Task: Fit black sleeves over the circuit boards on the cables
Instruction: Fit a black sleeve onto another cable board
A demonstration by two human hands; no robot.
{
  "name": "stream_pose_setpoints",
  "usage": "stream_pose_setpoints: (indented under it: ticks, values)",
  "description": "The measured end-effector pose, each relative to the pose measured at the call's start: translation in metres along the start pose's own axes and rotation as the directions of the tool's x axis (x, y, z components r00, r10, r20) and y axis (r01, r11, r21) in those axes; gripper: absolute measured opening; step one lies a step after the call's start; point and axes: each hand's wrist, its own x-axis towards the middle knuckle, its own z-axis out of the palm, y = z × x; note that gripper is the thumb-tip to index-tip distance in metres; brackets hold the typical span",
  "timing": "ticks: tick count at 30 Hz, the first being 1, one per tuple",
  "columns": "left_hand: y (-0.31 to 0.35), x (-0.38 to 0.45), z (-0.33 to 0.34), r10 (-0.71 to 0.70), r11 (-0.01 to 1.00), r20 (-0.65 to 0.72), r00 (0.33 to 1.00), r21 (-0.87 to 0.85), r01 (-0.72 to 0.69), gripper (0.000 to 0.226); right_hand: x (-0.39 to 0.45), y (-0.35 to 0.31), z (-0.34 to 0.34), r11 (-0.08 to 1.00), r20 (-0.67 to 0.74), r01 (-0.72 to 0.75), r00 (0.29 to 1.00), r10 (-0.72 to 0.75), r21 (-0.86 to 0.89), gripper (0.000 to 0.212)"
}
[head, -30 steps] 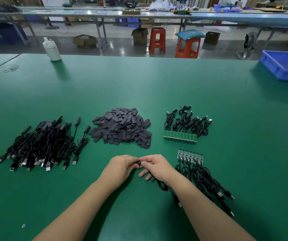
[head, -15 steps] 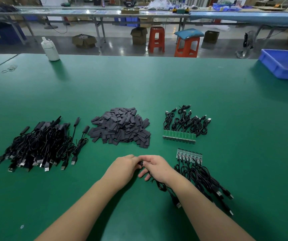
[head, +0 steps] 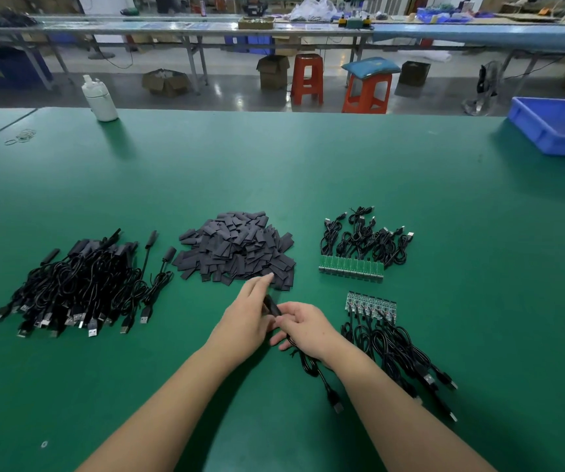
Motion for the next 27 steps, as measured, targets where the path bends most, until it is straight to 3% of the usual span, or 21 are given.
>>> stream_pose_setpoints:
  ticks: [3,7,8,11,14,24,27]
  values:
    - [0.0,-0.003,0.002,-0.13,0.984,-0.131,0.983,-0.138,0.112,0.069,0.0,-0.004,0.0,0.981,-0.069,-0.01,0.997,0.024,0.195,0.015]
    - [0.004,-0.015,0.006,-0.263,0.958,-0.206,0.942,-0.168,0.231,0.016,0.002,-0.006,-0.007,0.908,-0.154,0.023,0.987,0.046,0.418,0.018]
    - [0.007,-0.018,0.008,-0.27,0.959,-0.197,0.943,-0.145,0.244,0.016,0.002,-0.005,-0.008,0.895,-0.166,0.033,0.985,0.045,0.444,0.019]
    - [0.013,-0.027,0.015,-0.246,0.969,-0.113,0.963,0.001,0.248,0.033,0.003,-0.003,-0.011,0.89,-0.2,0.044,0.978,0.054,0.455,0.022]
    - [0.018,-0.028,0.02,-0.211,0.97,-0.081,0.974,0.108,0.219,0.032,0.005,-0.001,-0.009,0.886,-0.213,0.047,0.975,0.059,0.461,0.022]
    - [0.016,-0.029,0.016,-0.217,0.973,-0.107,0.97,0.061,0.225,0.028,0.005,0.003,-0.008,0.928,-0.235,0.065,0.972,0.025,0.367,0.015]
    - [0.014,-0.031,0.012,-0.197,0.961,-0.187,0.962,0.155,0.227,0.023,0.007,0.007,-0.007,0.943,-0.21,0.073,0.978,-0.004,0.324,0.012]
